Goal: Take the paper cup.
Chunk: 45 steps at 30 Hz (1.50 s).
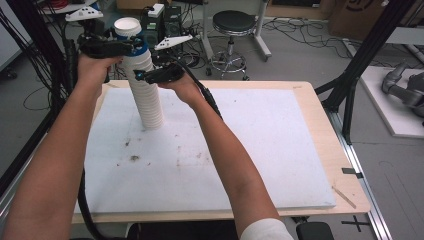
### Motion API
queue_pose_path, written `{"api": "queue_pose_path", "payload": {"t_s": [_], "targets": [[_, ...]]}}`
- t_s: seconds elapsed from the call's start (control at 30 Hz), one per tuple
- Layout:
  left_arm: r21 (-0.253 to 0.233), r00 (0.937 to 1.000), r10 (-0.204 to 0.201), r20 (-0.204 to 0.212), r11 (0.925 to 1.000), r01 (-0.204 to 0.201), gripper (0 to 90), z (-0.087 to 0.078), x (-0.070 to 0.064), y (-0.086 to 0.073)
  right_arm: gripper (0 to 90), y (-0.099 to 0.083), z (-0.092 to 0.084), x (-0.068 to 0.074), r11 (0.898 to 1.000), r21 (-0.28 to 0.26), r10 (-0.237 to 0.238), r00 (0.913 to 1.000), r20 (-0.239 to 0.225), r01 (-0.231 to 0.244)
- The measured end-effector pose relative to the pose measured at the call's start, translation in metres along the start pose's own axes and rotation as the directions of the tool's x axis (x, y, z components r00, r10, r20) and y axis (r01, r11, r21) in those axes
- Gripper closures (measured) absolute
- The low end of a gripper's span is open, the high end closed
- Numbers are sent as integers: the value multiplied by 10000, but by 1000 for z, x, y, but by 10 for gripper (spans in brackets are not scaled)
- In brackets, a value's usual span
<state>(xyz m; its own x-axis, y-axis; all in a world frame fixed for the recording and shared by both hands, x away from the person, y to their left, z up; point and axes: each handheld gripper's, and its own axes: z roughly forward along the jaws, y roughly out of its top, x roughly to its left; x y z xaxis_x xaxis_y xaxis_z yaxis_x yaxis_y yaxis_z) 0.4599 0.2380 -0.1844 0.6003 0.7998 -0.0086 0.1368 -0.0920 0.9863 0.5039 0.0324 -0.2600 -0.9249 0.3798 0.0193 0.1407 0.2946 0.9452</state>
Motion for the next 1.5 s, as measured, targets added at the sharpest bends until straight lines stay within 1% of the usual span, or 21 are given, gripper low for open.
{"api": "queue_pose_path", "payload": {"t_s": [0.13, 0.17, 0.27, 0.3, 0.4, 0.47, 0.53, 0.6, 0.7, 0.77, 0.83, 0.93, 1.0, 1.03, 1.07, 1.2, 1.27, 1.3, 1.33, 1.4, 1.5], "targets": [[-882, 9999, 99, -77, 9961, -105, 279, -7, -3, 16, 179, 0, -1, 0, 10000, 15, -6, 10000, -10, 6], [-1103, 9999, 110, -79, 9938, -118, 281, -11, -5, 24, 179, 0, -1, 0, 10000, 33, 5, 10000, 2, -5], [-1396, 9996, 253, -111, 9899, -266, 280, -18, -10, 44, 176, 0, -1, 0, 10000, 25, 60, 10000, 30, -60], [-1558, 9994, 309, -127, 9873, -325, 280, -20, -12, 50, 174, -1, -1, 0, 10000, -31, -38, 10000, 40, 39], [-1864, 9989, 433, -201, 9814, -463, 279, -28, -20, 68, 172, -7, -7, -3, 9992, -69, 384, 9992, -90, -385], [-1967, 9991, 414, 37, 9796, -399, 280, -30, -27, 74, 172, -8, -9, -4, 9994, -35, 355, 9993, -69, -355], [-1912, 9986, 516, 148, 9804, -478, 280, -30, -33, 75, 172, -14, -22, -8, 9995, 38, 324, 9994, -82, -324], [-1854, 9977, 506, 447, 9818, -415, 280, -30, -39, 74, 172, -16, -28, -9, 9995, 119, 293, 9996, -40, -292], [-1879, 9947, 319, 979, 9821, -130, 280, -27, -49, 66, 172, -24, -46, -12, 9994, 296, 201, 9998, 96, -204], [-1768, 9915, 375, 1243, 9841, -150, 280, -24, -57, 58, 172, -32, -65, -15, 9991, 374, 179, 9995, 254, -188], [-1700, 9880, 357, 1503, 9854, -98, 280, -22, -65, 49, 172, -41, -85, -18, 9993, 256, 259, 9996, 106, -262], [-1556, 9817, 385, 1864, 9878, -92, 280, -16, -77, 33, 172, -56, -116, -20, 9996, 170, 207, 9991, 357, -213], [-1473, 9779, 469, 2036, 9890, -168, 279, -12, -86, 22, 172, -66, -136, -20, 9991, 404, 99, 9982, 598, -123], [-1487, 9758, 464, 2137, 9888, -145, 279, -10, -89, 16, 172, -70, -145, -19, 9975, 683, 118, 9976, 679, -165], [-1503, 9741, 448, 2217, 9886, -113, 279, -9, -92, 9, 172, -75, -154, -18, 9978, 658, -43, 9969, 789, -9], [-1408, 9709, 263, 2380, 9900, 77, 278, -3, -103, -15, 172, -97, -188, -13, 9971, 750, 18, 9932, 1165, -106], [-1284, 9694, 224, 2446, 9917, 95, 278, 0, -107, -28, 173, -108, -201, -9, 9952, 941, 140, 9901, 1400, -274], [-1247, 9695, 193, 2443, 9921, 117, 278, 1, -109, -35, 172, -114, -207, -7, 9959, 874, 102, 9891, 1467, -232], [-1193, 9690, 128, 2467, 9927, 173, 278, 2, -111, -42, 172, -118, -212, -5, 9918, 1204, 232, 9876, 1550, -422], [-1055, 9670, 61, 2547, 9942, 216, 278, 4, -113, -54, 173, -131, -221, -1, 9943, 1003, 187, 9865, 1629, -354], [-880, 9659, -5, 2590, 9958, 241, 278, 6, -116, -70, 173, -149, -229, 2, 9926, 1050, 431, 9851, 1667, -612]]}}
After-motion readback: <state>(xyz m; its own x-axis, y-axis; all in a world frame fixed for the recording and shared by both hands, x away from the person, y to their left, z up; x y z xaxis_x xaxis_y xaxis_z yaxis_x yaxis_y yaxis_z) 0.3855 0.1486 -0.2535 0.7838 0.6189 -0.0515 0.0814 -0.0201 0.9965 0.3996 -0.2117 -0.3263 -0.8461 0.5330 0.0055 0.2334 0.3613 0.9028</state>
